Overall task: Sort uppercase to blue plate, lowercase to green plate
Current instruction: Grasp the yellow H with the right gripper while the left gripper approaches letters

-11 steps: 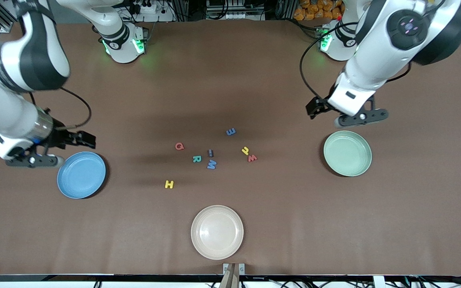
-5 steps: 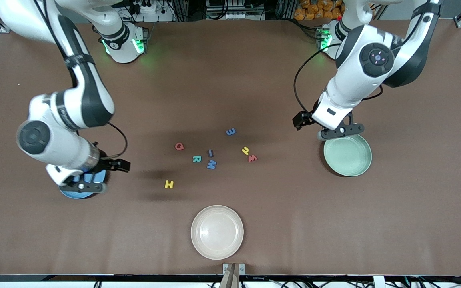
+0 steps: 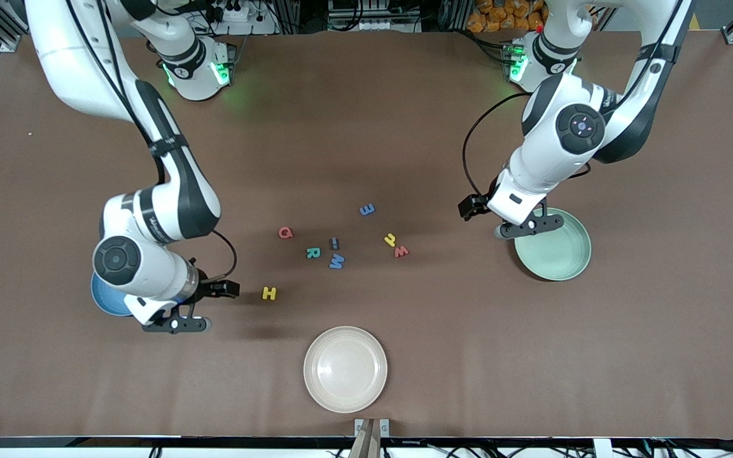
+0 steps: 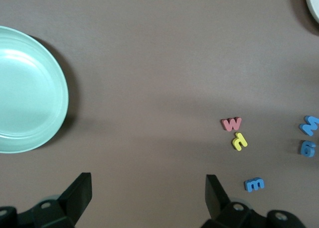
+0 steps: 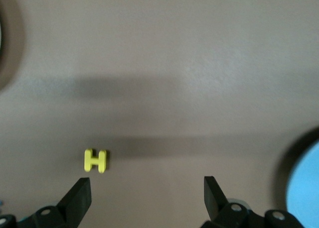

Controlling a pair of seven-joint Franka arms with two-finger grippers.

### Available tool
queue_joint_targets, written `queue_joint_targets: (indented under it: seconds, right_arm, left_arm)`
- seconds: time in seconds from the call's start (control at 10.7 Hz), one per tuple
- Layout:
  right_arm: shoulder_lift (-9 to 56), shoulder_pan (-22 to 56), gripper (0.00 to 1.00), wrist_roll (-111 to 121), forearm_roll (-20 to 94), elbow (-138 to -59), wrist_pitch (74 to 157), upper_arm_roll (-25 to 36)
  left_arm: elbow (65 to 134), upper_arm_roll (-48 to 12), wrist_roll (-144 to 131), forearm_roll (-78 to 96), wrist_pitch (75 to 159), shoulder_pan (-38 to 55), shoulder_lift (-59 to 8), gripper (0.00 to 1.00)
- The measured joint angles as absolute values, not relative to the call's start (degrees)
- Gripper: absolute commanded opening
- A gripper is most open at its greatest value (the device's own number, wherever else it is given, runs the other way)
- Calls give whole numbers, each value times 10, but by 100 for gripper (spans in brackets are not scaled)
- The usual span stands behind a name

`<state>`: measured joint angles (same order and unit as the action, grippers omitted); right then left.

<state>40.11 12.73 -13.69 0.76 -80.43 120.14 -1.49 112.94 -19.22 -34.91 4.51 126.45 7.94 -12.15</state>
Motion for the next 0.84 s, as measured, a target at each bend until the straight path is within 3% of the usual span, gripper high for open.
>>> queue_joint_targets:
  seconds: [0.37, 0.84]
  right_arm:
    - [442, 160, 100, -215, 8, -801, 1274, -15]
    - [477, 186, 100, -256, 7, -800, 1290, -15]
  left_arm:
    - [1127, -192, -367, 45, 1298, 104, -166, 100]
    - [1065, -178, -454, 33, 1305, 167, -235, 100]
